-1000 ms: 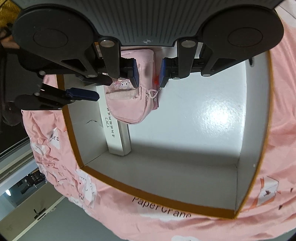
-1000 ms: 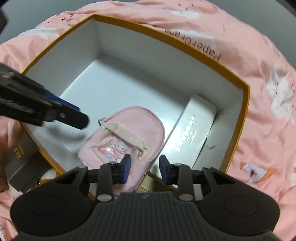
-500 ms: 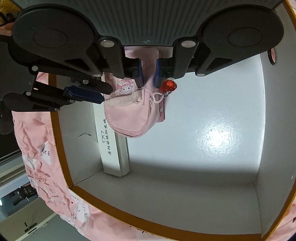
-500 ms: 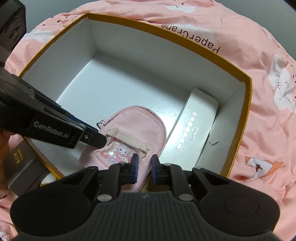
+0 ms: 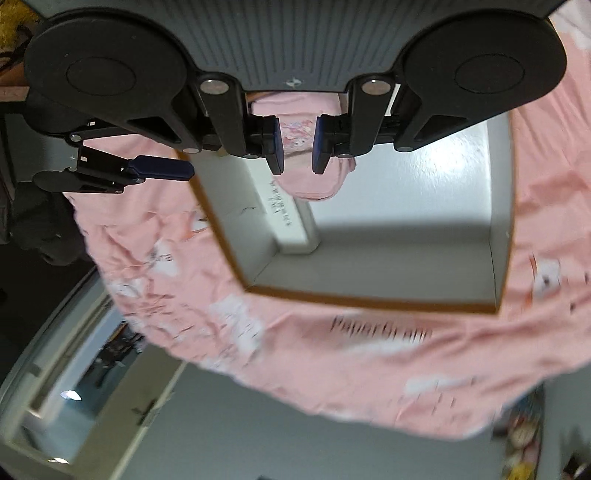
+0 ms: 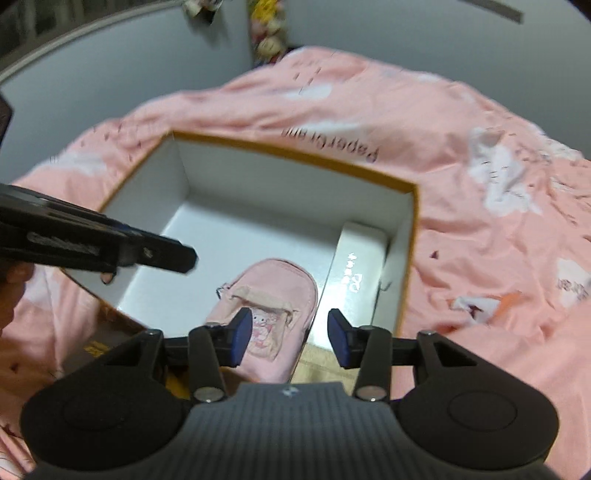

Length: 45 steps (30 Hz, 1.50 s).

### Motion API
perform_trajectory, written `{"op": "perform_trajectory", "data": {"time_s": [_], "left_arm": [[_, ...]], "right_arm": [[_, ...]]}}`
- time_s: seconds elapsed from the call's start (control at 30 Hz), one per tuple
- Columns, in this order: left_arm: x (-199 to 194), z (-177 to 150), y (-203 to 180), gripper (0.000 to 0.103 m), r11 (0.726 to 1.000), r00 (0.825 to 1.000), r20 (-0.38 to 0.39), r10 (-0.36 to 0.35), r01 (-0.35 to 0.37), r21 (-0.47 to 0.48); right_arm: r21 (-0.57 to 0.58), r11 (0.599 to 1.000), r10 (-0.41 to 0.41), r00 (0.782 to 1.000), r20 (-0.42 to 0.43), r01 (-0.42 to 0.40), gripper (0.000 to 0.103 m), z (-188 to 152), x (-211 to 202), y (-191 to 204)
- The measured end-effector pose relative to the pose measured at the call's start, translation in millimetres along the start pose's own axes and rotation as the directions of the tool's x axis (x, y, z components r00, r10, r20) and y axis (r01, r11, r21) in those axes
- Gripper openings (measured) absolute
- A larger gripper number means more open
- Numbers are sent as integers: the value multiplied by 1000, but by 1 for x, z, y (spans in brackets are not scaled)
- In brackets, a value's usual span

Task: Organize objects
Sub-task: 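Grasp the dark grey box with the left tool while the right tool grasps the anime card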

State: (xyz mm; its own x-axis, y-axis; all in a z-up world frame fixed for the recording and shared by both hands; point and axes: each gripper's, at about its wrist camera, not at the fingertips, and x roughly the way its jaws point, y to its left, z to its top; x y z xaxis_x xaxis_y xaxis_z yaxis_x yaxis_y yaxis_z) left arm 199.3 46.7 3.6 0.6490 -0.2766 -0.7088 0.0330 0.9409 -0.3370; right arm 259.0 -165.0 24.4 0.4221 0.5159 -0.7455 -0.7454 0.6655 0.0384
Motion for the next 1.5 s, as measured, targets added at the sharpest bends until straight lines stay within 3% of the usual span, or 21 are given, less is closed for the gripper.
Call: {"op": "perform_trajectory", "data": {"time_s": [0.07,0.17,0.27,0.43,0.6,0.77,1.0,1.07,1.27,1.37,1.5], "left_arm": [[-18,-9,-7,18,999,1000,30,5,-6,39],[-38,-28,-14,19,996,997,61,49,-53,70],[-50,-48,-13,21,994,994,62,84,-88,62],[-49,-78,1,25,993,993,4,119,-119,-23],[-45,-93,17,27,982,989,2,146,-145,-124],[-46,-96,40,47,965,995,-16,102,-103,-241],[-25,-102,76,57,891,998,-68,4,-34,-454],[-17,-105,84,65,869,996,-92,-19,-29,-495],[2,-114,99,77,792,985,-108,-132,39,-609],[10,-117,99,77,776,983,-102,-155,57,-628],[12,-118,101,67,761,983,-75,-167,81,-644]], "right_arm": [[22,1000,-1,999,42,1,49,-12,-18,5],[78,997,-14,996,88,7,62,-30,-33,14],[143,990,-25,994,106,10,63,-50,-36,24],[188,978,-95,995,21,90,62,-85,-18,36],[203,970,-118,990,-82,132,57,-113,4,35],[255,959,-97,989,-109,122,57,-115,16,21],[239,964,-81,986,-147,115,57,-120,28,22],[240,964,-77,986,-148,111,57,-120,30,21],[250,962,-68,984,-163,108,58,-118,39,17],[245,964,-63,983,-174,106,58,-119,42,18],[248,963,-59,982,-179,102,58,-117,43,16]]}}
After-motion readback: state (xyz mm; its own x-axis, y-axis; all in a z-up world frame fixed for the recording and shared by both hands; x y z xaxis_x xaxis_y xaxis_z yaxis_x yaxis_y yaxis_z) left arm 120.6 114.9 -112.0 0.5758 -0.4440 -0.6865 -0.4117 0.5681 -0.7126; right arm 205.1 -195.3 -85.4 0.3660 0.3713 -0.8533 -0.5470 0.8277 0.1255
